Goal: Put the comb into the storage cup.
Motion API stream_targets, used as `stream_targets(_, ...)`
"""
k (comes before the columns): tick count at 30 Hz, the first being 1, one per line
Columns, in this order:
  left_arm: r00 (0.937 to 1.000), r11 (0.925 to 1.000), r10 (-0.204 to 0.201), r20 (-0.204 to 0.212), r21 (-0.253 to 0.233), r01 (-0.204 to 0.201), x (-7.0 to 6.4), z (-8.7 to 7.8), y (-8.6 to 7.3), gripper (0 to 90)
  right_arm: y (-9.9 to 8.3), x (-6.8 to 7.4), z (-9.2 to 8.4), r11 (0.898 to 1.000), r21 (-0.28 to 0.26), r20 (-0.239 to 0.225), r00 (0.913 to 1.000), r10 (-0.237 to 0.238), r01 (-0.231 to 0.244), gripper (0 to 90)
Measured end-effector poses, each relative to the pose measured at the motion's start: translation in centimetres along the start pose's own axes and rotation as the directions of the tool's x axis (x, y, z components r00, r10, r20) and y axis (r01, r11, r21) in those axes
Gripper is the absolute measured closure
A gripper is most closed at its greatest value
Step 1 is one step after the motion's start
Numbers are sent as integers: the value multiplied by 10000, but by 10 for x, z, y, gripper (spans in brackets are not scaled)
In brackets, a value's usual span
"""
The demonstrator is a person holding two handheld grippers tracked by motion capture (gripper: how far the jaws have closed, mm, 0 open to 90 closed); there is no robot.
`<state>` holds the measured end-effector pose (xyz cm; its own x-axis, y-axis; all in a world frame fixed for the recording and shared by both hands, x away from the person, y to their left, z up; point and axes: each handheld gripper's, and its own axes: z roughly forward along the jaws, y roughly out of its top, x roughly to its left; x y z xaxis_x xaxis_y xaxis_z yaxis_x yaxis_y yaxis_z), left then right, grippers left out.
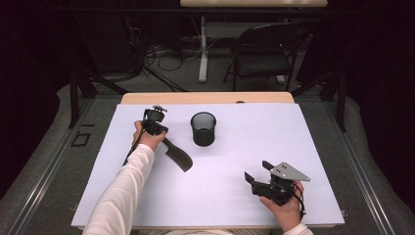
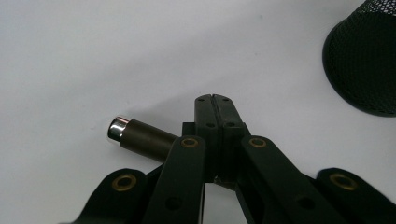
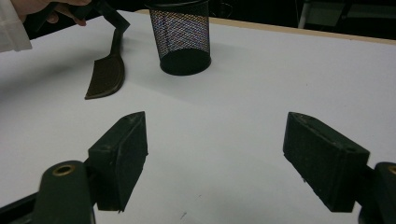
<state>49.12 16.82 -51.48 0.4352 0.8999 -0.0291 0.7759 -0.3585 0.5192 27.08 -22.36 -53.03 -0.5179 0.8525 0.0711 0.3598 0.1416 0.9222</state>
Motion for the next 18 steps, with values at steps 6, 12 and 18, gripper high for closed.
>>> stream_targets(6, 10000, 9999, 38, -49, 150, -37, -3, 7, -1, 900, 0, 0, 0, 10000, 29, 14, 10000, -17, 17, 219)
stream_targets(12, 9999, 9995, -51, -160, 310, 56, -1, 14, -2, 900, -1, 0, 1, 10000, 54, -6, 10000, -20, 20, 219)
stream_targets(18, 9998, 9992, 19, -204, 411, -11, 0, 16, -5, 900, -1, 0, 1, 10000, 51, -17, 10000, -24, 24, 219)
